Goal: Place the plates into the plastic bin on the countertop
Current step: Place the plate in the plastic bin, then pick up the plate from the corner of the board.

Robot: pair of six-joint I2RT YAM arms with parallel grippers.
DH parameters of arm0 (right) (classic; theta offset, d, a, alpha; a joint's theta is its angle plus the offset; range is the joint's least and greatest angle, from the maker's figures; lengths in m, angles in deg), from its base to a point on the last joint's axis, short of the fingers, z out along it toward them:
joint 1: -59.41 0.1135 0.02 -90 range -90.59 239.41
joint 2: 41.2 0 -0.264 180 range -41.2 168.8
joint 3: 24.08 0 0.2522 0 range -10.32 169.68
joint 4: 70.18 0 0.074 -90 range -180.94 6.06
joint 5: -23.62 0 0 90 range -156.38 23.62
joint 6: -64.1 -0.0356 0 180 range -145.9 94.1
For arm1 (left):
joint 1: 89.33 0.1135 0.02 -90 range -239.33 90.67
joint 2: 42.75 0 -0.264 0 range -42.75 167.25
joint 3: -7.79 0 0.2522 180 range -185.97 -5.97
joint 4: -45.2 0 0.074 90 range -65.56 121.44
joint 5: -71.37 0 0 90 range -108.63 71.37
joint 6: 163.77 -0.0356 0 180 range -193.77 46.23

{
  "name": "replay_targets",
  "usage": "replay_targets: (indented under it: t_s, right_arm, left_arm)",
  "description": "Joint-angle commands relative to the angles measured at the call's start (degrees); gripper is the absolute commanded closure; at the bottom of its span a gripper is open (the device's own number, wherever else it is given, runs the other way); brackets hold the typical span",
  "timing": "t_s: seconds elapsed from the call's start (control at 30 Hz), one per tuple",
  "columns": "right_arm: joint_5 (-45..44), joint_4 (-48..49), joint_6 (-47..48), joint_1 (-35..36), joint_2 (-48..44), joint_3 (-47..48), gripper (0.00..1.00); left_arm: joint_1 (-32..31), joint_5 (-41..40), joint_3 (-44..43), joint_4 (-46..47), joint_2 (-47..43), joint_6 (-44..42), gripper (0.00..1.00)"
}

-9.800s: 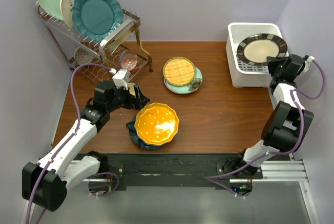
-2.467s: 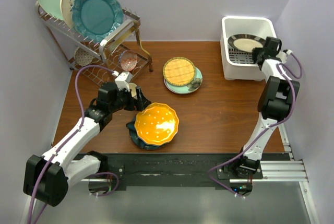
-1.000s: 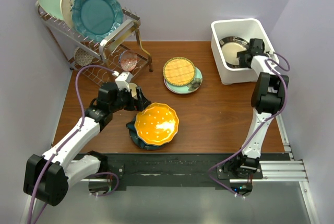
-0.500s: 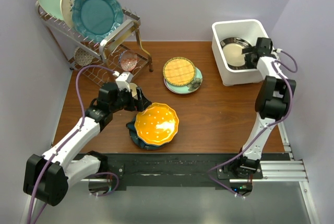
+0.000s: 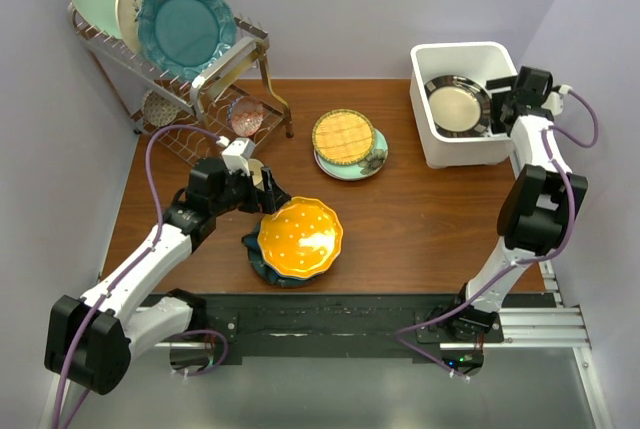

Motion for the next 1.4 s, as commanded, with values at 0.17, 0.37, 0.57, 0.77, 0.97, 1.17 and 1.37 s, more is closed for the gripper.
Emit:
replay_targets:
  t_s: [0.17, 0.37, 0.57, 0.77, 0.97, 1.17, 1.37]
  right_arm:
    - [7.2, 13.4, 3.4, 0.1, -8.7, -7.2, 0.16]
    - [13.0, 14.1, 5.6, 0.3, -12.3, -7.2, 0.17]
    - [18.7, 13.9, 9.2, 1.9, -16.3, -9.2, 0.31]
    - [22.8, 10.3, 15.2, 6.2, -21.8, -11.0, 0.57]
    - [28.6, 5.3, 23.1, 11.3, -26.5, -12.6, 0.71]
    - [37.1, 5.3, 26.4, 15.5, -29.9, -19.9, 0.85]
    - [33.3, 0.4, 31.9, 24.1, -33.5, -25.8, 0.90]
  left_arm:
    - [-0.3, 1.1, 0.1, 2.9, -1.0, 0.2, 0.00]
    - [-0.3, 1.2, -0.1, 3.1, -0.4, 0.2, 0.00]
    - [-0.3, 0.4, -0.3, 2.3, -0.4, 0.2, 0.00]
    - [-0.3, -1.2, -0.8, 0.6, -0.6, 0.3, 0.00]
    - [-0.3, -1.9, -1.2, -1.9, -2.1, 0.3, 0.00]
    - [-0.3, -3.3, -1.2, -5.0, -3.7, 0.5, 0.00]
    - [-0.3, -3.9, -0.9, -7.0, -5.6, 0.7, 0.00]
